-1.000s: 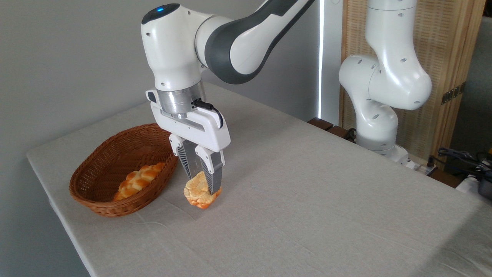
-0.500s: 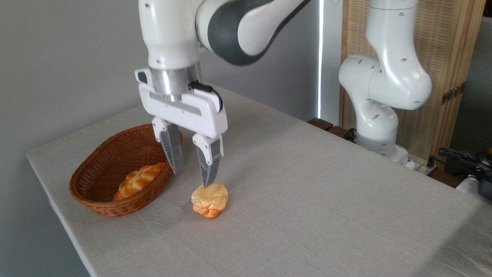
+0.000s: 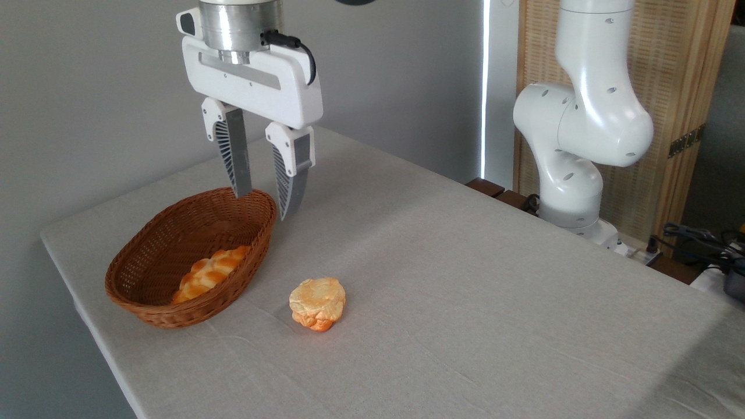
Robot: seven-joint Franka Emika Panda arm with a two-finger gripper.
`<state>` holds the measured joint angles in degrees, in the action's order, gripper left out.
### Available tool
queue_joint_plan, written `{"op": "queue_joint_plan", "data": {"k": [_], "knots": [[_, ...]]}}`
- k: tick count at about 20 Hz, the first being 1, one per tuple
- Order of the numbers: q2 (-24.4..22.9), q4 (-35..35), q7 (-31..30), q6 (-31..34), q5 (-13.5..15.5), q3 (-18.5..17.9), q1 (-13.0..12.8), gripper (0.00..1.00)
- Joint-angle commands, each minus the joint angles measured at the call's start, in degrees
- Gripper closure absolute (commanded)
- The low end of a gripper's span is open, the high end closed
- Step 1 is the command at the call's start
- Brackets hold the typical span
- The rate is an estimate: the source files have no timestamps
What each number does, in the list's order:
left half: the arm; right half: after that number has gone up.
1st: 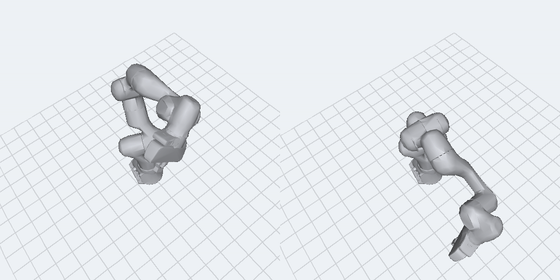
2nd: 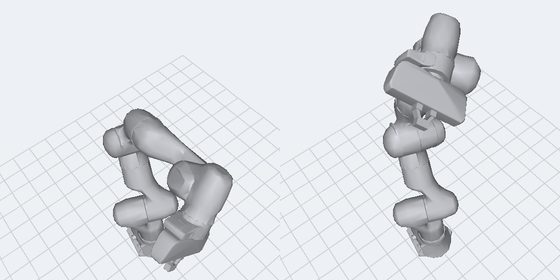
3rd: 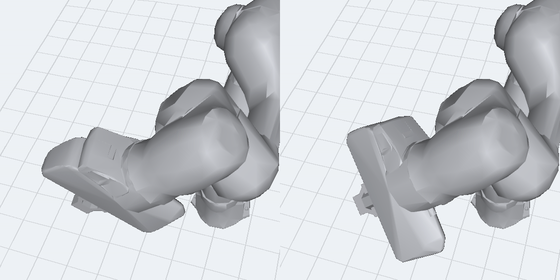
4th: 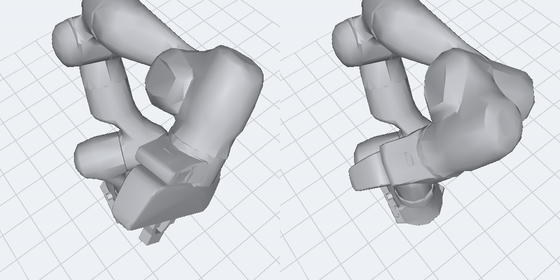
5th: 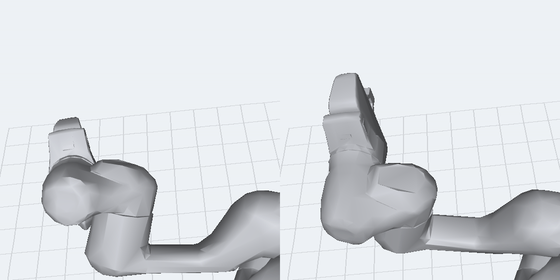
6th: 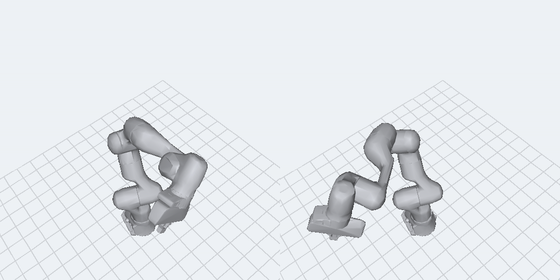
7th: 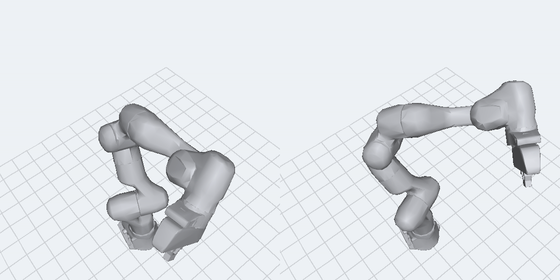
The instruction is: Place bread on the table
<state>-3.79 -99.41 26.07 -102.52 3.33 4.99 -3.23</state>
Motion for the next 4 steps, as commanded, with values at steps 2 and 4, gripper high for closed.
{"op": "queue_joint_plan", "data": {"k": [2,4], "knots": [[0.2,0.8,2.3,3.5,-2.3,-1.1,0.0,0.00],[0.2,0.8,1.7,3.6,-2.2,-1.1,0.0,0.00]]}}
